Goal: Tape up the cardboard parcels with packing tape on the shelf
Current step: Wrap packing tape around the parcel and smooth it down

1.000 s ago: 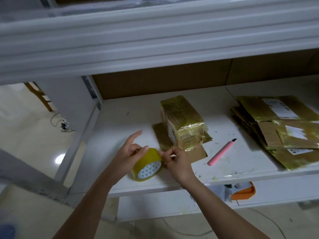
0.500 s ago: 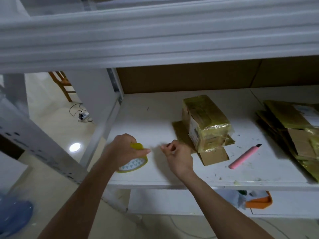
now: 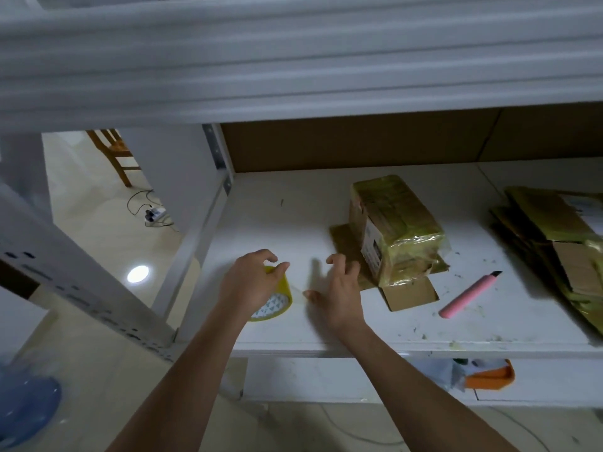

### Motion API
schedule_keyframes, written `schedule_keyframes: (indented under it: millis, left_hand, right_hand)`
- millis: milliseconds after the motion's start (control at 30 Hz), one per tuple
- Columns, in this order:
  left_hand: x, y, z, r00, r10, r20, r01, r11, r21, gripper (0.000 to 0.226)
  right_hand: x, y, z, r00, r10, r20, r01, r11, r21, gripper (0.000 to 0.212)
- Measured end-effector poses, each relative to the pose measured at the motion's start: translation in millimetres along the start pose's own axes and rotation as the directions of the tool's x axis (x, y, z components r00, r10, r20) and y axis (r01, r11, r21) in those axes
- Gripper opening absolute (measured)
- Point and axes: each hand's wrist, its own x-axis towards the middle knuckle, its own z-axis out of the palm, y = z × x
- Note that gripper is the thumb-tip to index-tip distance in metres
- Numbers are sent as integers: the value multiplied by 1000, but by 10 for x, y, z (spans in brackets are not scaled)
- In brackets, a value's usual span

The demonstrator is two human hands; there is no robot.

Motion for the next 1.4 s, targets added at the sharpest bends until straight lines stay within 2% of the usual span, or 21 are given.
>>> schedule_keyframes:
  millis: [33,67,100,133,167,200,267,300,333,367,433,500,667,733,800,933,1100,1167,1300,1400]
  left_hand:
    - [-3,12,-19,999,51,-6,-49,982,183,42]
    - [-4,30,-40,991,129,-30,-106,908,406,48]
    - [3,52,-52,971,230,-60,-156,806,571,51]
    - [5,88,-60,937,338,-90,-206,743,637,50]
    - [3,135,-51,905,410,-118,-260,749,609,45]
    - [1,179,-15,877,454,-155,-325,801,503,38]
    - [-9,340,96,888,424,-179,-422,905,52,24]
    - [-24,455,159,911,390,-134,-409,897,-168,19]
    - [-43,583,213,923,371,-98,-382,866,-323,16]
    - [-61,703,262,929,363,-71,-358,832,-424,16]
    - [-122,907,339,922,385,-39,-343,768,-541,24]
    - [-170,1016,425,898,441,6,-350,722,-597,29]
    - [-118,1011,647,860,508,47,-385,708,-592,30]
    - [-128,1009,715,877,479,42,-363,716,-596,46]
    - [-153,1038,776,902,430,-23,-363,731,-577,58]
    - [-201,1160,836,891,410,-193,-453,801,-390,35]
    - [-236,1229,853,879,411,-240,-473,813,-339,18]
    - [-227,1214,883,879,412,-239,-474,808,-350,14]
    - [-161,1125,924,886,434,-161,-455,752,-477,10]
    - [-146,1130,887,890,440,-120,-442,764,-470,13]
  right_hand:
    - [-48,-5,-32,999,-36,4,36,999,-8,62]
    - [-99,12,-84,996,-89,-31,89,996,-5,55]
    - [-154,18,-182,982,-153,-115,154,988,-2,45]
    - [-207,32,-317,946,-223,-234,228,974,-5,35]
    - [-262,35,-483,885,-292,-363,305,952,-20,25]
    - [-297,43,-669,808,-339,-482,362,931,-48,19]
    - [-268,119,-1046,705,-333,-626,353,931,-97,16]
    - [-194,189,-1209,699,-289,-654,304,948,-93,17]
    - [-93,285,-1344,727,-236,-645,255,965,-66,20]
    - [12,385,-1460,784,-191,-590,221,975,-22,25]
    - [176,546,-1601,912,-122,-392,176,979,105,28]
    - [191,629,-1615,963,-100,-252,157,963,220,27]
    - [-14,657,-1565,948,-169,-268,228,951,208,25]
    - [-8,697,-1562,939,-195,-283,245,958,151,33]
    - [31,703,-1547,929,-227,-293,255,965,60,42]
    - [103,699,-1502,907,-248,-339,263,965,-3,41]
    - [141,724,-1464,895,-259,-362,265,964,-34,34]
    - [147,732,-1475,903,-266,-338,268,962,-41,31]
    - [159,750,-1539,919,-250,-304,263,965,4,24]
    - [183,749,-1551,937,-223,-270,239,971,27,23]
